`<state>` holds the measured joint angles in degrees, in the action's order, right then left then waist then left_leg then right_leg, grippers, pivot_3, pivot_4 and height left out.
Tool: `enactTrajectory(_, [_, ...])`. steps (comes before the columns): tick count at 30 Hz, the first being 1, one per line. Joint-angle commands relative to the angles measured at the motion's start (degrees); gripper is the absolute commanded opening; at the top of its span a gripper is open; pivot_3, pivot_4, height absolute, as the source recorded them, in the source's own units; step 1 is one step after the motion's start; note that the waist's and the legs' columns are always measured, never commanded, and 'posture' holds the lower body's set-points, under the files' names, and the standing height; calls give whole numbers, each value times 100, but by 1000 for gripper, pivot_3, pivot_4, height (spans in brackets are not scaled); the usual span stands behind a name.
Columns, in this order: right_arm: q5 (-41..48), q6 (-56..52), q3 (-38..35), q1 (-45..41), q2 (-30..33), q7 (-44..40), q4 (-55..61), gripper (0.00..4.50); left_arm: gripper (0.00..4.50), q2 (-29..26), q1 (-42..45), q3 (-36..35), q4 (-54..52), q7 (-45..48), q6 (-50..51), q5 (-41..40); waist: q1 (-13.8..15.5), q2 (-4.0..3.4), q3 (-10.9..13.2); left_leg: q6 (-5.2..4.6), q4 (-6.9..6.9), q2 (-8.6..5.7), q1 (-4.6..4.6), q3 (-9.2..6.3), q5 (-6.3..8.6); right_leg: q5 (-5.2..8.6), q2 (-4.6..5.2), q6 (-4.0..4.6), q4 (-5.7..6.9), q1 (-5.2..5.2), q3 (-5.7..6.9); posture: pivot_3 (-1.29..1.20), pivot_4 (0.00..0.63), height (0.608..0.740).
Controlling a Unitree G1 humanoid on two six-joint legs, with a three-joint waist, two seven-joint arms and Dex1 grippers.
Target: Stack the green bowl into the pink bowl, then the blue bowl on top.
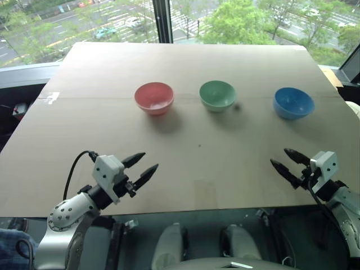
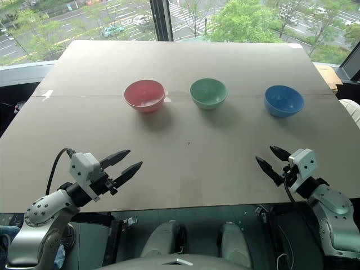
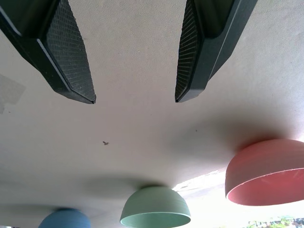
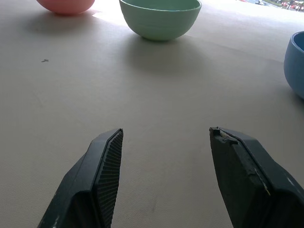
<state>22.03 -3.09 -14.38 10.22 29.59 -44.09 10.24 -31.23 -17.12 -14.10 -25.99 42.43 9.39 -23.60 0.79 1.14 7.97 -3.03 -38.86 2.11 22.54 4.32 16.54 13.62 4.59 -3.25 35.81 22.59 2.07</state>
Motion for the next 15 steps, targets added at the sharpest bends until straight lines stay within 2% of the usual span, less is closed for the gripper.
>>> enactTrajectory(1, [49, 135, -112, -21, 73, -34, 83, 3063, 2825, 13, -25, -12, -227, -57, -124, 33, 0, 0, 0, 0, 0, 0, 0, 0, 0, 0, 0, 0, 0, 0, 0, 0, 150, 738])
enactTrajectory(15, [-58, 159, -35, -5, 29, -10, 69, 3063, 2825, -32, 313, 132, -112, -68, -12, 34, 0, 0, -1, 1, 0, 0, 0, 0, 0, 0, -2, 0, 1, 0, 0, 0, 150, 738])
